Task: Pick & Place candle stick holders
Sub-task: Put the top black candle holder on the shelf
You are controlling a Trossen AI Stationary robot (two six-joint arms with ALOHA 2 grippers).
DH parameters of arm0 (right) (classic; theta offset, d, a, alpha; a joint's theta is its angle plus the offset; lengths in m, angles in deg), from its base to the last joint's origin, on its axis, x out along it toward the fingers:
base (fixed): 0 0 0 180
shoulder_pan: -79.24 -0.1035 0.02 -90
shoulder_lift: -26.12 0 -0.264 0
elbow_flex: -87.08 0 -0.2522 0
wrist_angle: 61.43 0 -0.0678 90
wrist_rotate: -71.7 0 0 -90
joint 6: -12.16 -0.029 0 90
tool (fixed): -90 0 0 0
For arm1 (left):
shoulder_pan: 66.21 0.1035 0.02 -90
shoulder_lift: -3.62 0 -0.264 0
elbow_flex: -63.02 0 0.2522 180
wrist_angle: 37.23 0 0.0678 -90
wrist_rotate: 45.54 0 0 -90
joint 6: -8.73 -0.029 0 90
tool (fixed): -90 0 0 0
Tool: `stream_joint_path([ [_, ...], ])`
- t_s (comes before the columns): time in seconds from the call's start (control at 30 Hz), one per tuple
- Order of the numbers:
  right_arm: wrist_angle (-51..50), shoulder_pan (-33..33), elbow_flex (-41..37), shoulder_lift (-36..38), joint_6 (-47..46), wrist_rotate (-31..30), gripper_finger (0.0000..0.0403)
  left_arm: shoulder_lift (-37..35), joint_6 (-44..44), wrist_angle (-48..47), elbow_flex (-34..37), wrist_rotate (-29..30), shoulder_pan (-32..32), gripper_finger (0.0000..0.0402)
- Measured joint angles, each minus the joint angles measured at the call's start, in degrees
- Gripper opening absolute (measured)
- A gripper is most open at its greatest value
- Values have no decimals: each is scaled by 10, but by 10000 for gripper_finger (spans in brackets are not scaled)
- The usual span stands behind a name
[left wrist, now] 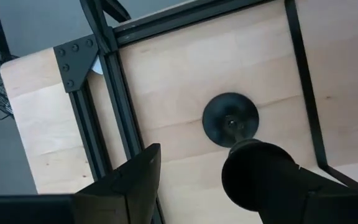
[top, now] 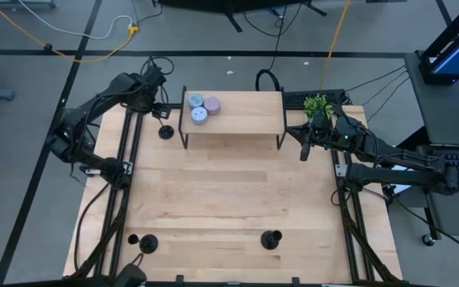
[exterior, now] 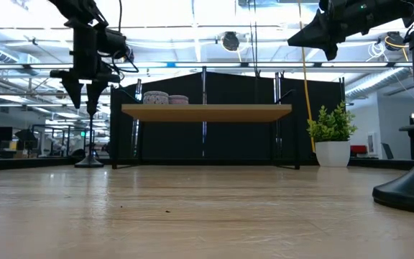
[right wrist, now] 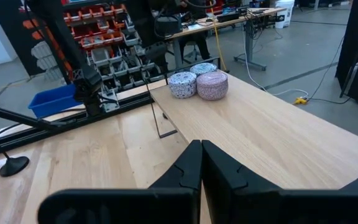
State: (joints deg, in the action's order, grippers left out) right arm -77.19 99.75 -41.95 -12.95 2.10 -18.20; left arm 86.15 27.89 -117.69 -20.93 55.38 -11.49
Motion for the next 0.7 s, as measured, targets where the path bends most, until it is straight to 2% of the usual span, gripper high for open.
stream_joint_path([
  [0.1,0,0,0,0,0,0,0,11,5,-6,-1,-4,0,220],
  [0.17,0,0,0,0,0,0,0,11,6,-9,0,-5,0,199],
  [0.47,0,0,0,0,0,0,0,12,6,-10,2,-29,0,25],
  [0.7,0,0,0,0,0,0,0,7,8,-46,2,-36,1,28],
])
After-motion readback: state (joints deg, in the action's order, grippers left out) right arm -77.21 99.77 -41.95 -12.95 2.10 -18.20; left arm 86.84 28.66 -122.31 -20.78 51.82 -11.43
